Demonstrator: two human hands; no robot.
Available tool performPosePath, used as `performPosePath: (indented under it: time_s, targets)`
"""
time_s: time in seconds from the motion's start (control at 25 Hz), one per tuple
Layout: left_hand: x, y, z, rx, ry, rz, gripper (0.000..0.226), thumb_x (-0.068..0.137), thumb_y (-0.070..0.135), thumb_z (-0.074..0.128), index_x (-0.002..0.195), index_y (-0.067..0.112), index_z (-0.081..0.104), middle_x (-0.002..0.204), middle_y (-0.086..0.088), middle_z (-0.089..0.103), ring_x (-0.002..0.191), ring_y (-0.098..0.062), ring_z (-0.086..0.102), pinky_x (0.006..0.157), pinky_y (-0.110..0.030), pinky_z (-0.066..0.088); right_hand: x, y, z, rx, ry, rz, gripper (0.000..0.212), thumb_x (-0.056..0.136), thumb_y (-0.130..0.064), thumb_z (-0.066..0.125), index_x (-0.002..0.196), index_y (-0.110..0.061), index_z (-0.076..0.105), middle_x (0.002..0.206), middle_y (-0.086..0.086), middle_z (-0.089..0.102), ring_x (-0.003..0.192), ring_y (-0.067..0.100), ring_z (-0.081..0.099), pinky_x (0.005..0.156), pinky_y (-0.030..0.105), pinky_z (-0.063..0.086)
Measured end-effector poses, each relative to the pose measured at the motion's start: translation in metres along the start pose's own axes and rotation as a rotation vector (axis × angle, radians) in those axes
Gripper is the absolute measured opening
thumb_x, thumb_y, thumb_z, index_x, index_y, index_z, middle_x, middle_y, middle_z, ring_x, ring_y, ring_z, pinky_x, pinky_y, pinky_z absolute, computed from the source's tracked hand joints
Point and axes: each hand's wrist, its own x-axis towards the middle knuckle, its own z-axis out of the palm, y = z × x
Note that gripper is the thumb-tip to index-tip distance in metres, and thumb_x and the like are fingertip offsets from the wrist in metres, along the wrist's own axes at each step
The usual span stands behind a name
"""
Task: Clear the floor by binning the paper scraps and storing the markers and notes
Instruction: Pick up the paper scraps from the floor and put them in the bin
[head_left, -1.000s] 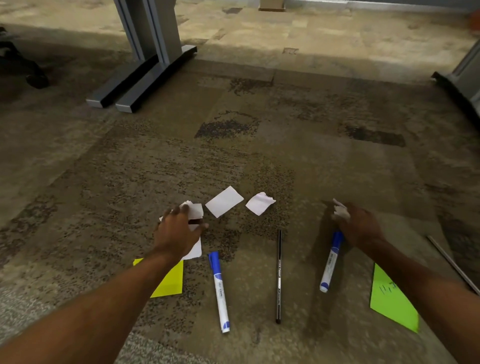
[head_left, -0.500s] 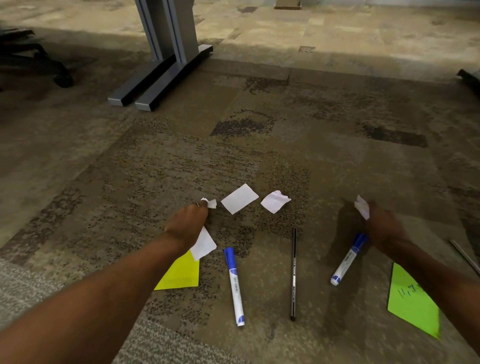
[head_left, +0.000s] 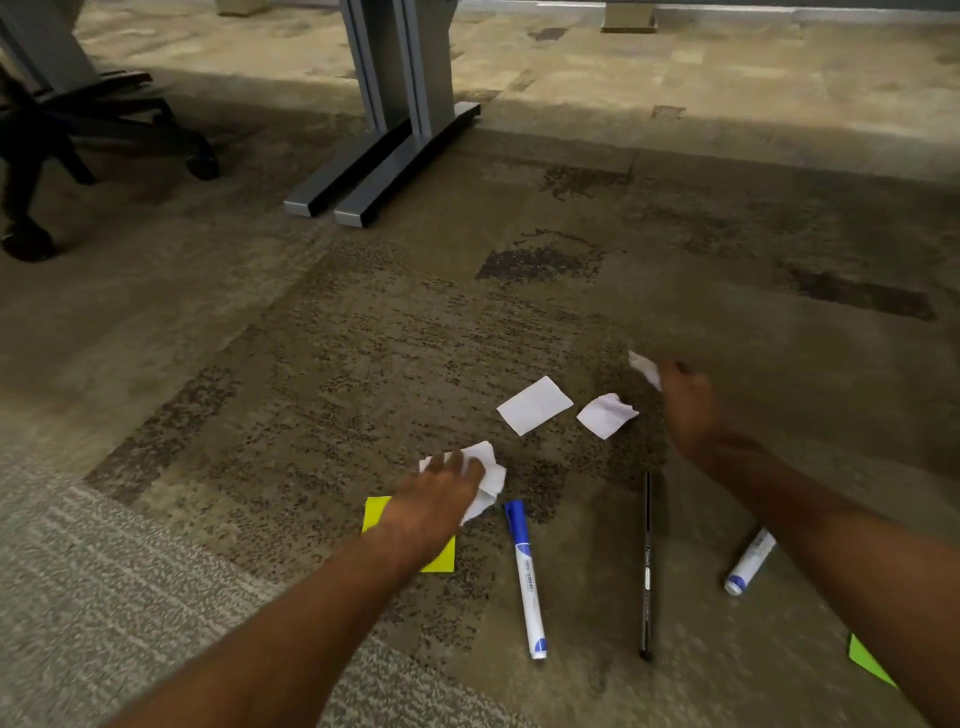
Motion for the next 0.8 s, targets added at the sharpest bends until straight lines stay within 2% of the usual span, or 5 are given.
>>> performPosePath:
  time_s: [0.12,0.24,0.4,0.52,0.8]
  targets:
    - [-0.003,0.001,0.011,-0.089,0.047,-0.016,0.050,0.099,0.035,0.035,0.144,0.016,0.026,0.154,-0.011,0.026,0.141,-0.029,0.026,0.115,-0.048,0.028,-0.003,-0.022,0.032,-0.186,-0.092,-0.117,0.040,0.093,-0.029,0.050,0.123,-0.003,0.056,0.110,0.023,0.062,0.101,0.036,0.058,0.087,0.040,0.045]
    - [-0.007,-0.006,0.013,-0.144,0.053,0.016,0.065,0.094,0.050,0.041,0.148,0.019,0.021,0.158,-0.009,0.022,0.145,-0.026,0.020,0.119,-0.045,0.020,-0.011,-0.028,0.055,-0.395,-0.218,-0.329,0.056,0.093,-0.014,0.051,0.145,-0.018,0.032,0.143,0.017,0.044,0.131,0.035,0.042,0.104,0.046,0.041]
    - [-0.005,-0.005,0.014,-0.057,0.025,0.031,0.058,0.100,0.035,0.034,0.150,0.017,0.012,0.158,-0.016,0.016,0.145,-0.033,0.017,0.117,-0.052,0.021,-0.020,-0.029,0.074,-0.524,-0.371,-0.293,0.072,0.087,-0.063,0.044,0.146,-0.049,0.006,0.161,-0.003,-0.001,0.148,0.032,-0.006,0.109,0.070,0.011]
    - [-0.004,-0.002,0.010,0.035,0.046,0.038,0.050,0.098,0.013,0.027,0.146,0.008,0.015,0.150,-0.024,0.026,0.139,-0.040,0.027,0.107,-0.057,0.035,-0.023,-0.031,0.081,-0.594,-0.394,-0.246,0.081,0.079,-0.074,0.044,0.143,-0.055,-0.001,0.161,-0.003,-0.011,0.146,0.037,-0.014,0.105,0.076,0.007]
    - [-0.003,-0.007,-0.001,-0.017,0.127,0.050,0.052,0.096,0.002,0.034,0.144,0.013,0.019,0.136,-0.015,0.044,0.125,-0.035,0.044,0.092,-0.049,0.050,-0.025,-0.042,0.079,-0.656,-0.341,-0.252,0.058,0.097,-0.020,0.045,0.147,-0.034,0.020,0.159,0.009,0.008,0.146,0.037,0.005,0.111,0.066,0.023]
